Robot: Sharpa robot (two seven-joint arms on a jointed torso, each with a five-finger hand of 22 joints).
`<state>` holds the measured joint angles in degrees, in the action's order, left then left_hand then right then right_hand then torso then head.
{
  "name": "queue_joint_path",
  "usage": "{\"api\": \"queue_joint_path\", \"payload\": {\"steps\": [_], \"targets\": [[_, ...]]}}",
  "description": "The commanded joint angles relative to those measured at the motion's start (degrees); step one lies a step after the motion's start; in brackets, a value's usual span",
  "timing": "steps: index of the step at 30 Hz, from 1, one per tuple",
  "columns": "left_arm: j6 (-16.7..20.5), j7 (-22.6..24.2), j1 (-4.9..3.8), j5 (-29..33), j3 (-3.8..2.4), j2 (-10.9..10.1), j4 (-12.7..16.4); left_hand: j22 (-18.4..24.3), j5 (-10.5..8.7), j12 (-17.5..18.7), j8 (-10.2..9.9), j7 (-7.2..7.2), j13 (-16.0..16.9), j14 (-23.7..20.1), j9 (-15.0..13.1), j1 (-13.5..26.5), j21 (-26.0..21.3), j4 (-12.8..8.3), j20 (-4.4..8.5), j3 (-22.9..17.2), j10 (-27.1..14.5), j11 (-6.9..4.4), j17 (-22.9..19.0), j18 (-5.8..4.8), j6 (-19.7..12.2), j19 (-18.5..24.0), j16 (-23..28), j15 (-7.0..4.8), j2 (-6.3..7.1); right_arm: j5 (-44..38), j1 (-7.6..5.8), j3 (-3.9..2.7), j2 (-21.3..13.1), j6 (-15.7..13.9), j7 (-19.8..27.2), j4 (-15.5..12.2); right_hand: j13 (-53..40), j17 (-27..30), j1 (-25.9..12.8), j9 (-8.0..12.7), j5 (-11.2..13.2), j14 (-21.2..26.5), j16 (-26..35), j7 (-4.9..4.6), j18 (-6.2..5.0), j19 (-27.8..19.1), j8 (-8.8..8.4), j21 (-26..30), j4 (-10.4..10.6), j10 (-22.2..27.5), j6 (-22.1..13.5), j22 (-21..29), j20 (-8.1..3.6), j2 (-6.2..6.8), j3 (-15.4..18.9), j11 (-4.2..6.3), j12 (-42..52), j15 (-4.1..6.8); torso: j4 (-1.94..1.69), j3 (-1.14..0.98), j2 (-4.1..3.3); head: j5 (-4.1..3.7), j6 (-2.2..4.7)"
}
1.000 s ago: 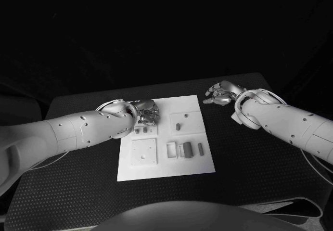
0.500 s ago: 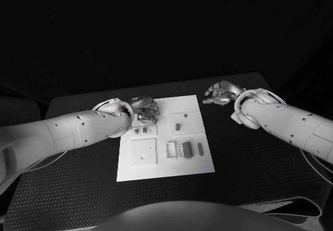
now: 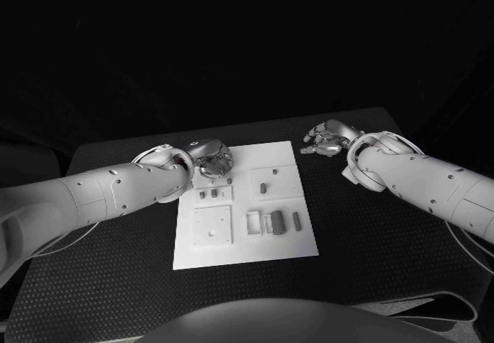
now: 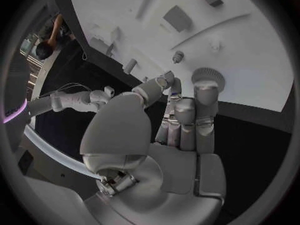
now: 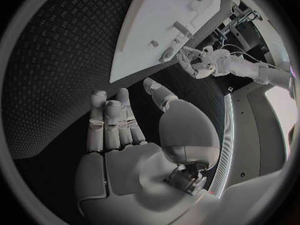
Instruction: Assemble the parts on the task board
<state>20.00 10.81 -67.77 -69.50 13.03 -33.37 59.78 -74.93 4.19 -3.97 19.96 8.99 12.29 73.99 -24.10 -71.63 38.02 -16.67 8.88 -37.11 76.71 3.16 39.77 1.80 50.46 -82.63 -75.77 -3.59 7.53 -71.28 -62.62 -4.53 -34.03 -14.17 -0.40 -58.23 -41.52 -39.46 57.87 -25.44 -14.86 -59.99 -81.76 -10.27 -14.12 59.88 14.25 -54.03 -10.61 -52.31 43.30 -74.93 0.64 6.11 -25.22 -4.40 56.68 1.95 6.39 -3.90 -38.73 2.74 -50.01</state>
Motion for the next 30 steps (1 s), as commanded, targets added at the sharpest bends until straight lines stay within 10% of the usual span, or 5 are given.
{"api": "queue_joint_path", "payload": {"steps": [1, 21, 30], "targets": [[0.5, 1.8, -0.01, 1.2, -0.01, -0.2, 0.3, -0.7, 0.14, 0.3, 0.3, 0.17, -0.1, -0.4, 0.0, -0.2, 0.0, 0.0, 0.12, -0.2, -0.7, -0.03, 0.1, 8.11, 0.1, -0.1, 0.2, 0.25, 0.31, -0.4, 0.03, 0.0, 0.0, 0.6, 0.5, -0.1, 0.1, 0.1, -0.5, 0.1, 0.0, 0.3, 0.2, -0.49, -0.88, -0.1, 0.3, 0.2, 0.0, 0.4, 0.2, -0.9, -0.35, -0.07, 0.0, 0.11, 0.3, 0.02, -0.01, 0.03, 0.02, 0.11, 0.01], [-1.8, -2.4, 0.06, -16.9, 0.46, 0.7, 1.0, -0.7, 2.47, 0.4, 0.7, -0.29, -2.7, -7.9, 0.1, 5.8, -2.8, 0.3, -3.47, 7.9, -14.6, 3.9, 0.6, 10.63, 1.2, 5.9, 1.6, 4.08, 5.45, -0.4, 0.04, 0.0, -0.1, 0.7, 0.5, -0.2, 0.1, 0.1, -0.5, 0.1, 0.0, 0.3, 0.2, -0.49, -0.88, -0.1, 0.31, 0.2, 0.0, 0.4, 0.2, -0.9, -0.36, -0.06, 0.0, 0.12, 0.3, 0.02, -0.01, 0.02, -0.02, 0.22, 0.01], [-1.3, -4.6, 0.51, -19.2, 0.48, 1.8, 0.5, -0.7, 3.18, -0.6, 0.6, 0.1, -2.4, -8.3, 0.2, 5.1, -3.1, 0.3, -3.62, 7.1, -13.3, 3.63, 0.4, 10.96, 1.3, 5.9, 1.2, 3.86, 4.96, -0.4, 0.04, 0.0, 0.1, 0.7, 0.5, -0.1, 0.1, 0.1, -0.5, 0.1, 0.0, 0.3, 0.2, -0.49, -0.88, -0.1, 0.31, 0.2, 0.0, 0.4, 0.2, -0.9, -0.36, -0.06, 0.0, 0.12, 0.3, 0.02, 0.02, -0.01, -0.02, 0.16, 0.01]]}}
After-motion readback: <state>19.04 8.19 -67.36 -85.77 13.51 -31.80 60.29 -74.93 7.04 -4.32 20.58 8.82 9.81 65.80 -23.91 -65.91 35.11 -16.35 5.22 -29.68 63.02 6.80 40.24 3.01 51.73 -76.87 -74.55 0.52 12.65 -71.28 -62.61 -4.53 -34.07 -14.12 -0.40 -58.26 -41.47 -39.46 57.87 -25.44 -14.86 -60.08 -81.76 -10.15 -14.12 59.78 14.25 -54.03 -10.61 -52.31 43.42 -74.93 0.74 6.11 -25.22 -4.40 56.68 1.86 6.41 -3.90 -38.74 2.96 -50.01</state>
